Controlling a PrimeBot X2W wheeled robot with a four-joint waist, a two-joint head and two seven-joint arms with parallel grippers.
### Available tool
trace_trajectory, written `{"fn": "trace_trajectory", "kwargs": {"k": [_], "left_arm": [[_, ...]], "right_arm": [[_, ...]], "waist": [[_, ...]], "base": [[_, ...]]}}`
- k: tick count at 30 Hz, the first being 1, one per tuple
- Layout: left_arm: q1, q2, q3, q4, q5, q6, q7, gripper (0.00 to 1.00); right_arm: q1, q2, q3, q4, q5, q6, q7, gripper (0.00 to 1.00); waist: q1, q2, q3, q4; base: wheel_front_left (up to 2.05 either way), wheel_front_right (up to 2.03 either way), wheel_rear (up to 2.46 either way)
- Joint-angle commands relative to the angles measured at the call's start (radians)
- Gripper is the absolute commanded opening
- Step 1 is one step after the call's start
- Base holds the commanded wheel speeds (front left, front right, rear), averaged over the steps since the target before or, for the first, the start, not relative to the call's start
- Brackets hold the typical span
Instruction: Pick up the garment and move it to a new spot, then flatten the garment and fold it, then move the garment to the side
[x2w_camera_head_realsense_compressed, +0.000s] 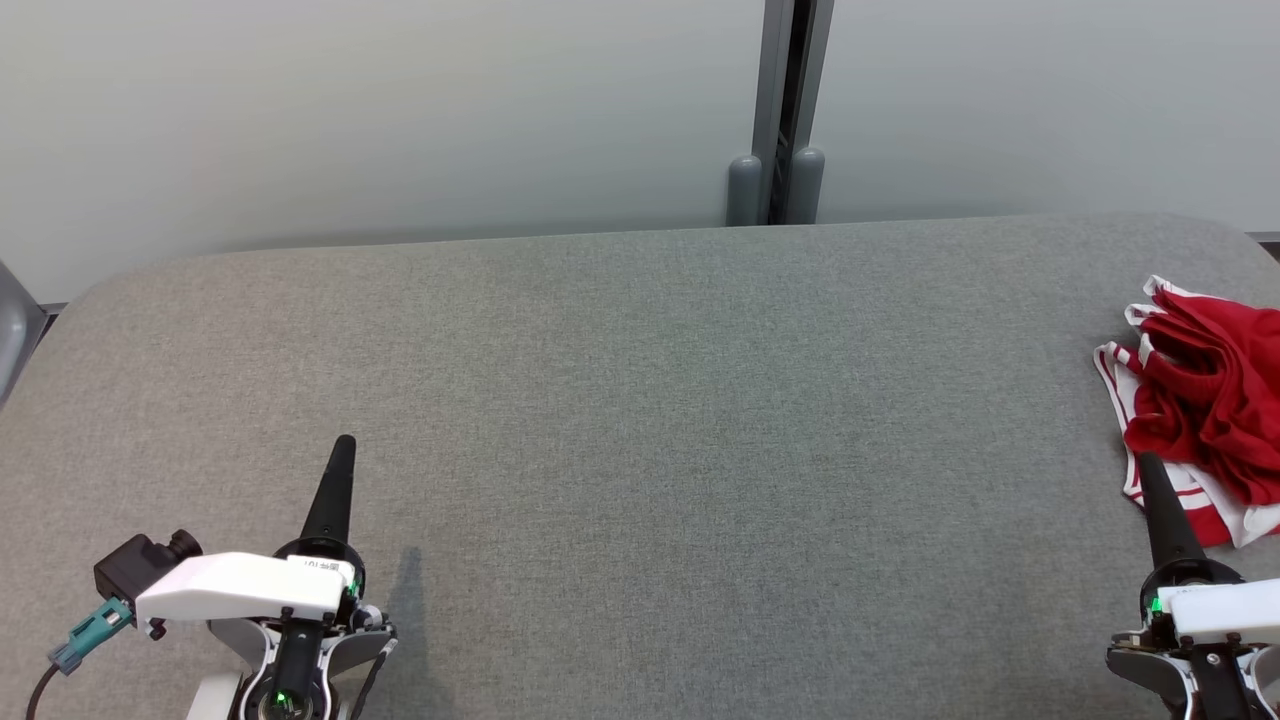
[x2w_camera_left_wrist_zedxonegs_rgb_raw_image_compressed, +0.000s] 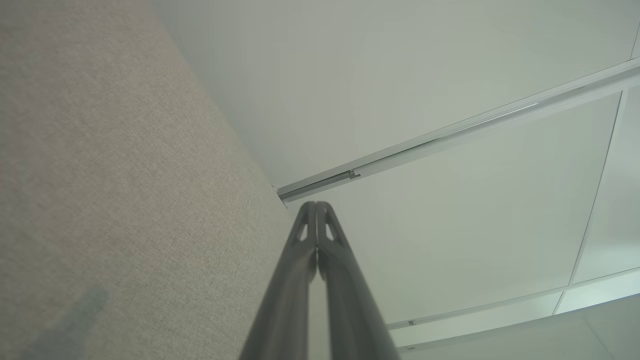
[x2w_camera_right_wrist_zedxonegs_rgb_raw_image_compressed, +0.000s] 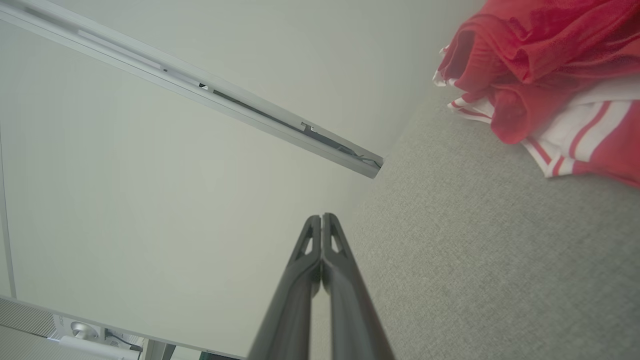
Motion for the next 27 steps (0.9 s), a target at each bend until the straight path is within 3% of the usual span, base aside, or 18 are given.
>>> {"fn": "trace_trajectory", "kwargs": {"k": [1,27], "left_arm": [[-0.024,0.005,0.008,-0.001,-0.028,-0.009,0.008,0.00],[-0.057,0.004,0.045,0.035,-0.210,-0.041,0.068,0.00]], "right_arm": [[-0.004,-0.002,-0.007,-0.003,0.032,0.000,0.010,0.00],[0.005,0.011,-0.046,0.008,0.257,0.000,0.061,0.00]], "waist": [[0.0000,0.0000,-0.001,-0.001],[0.0000,0.0000,-0.016,-0.010]], "base": [[0.00,0.00,0.00],[0.00,0.00,0.00]]}}
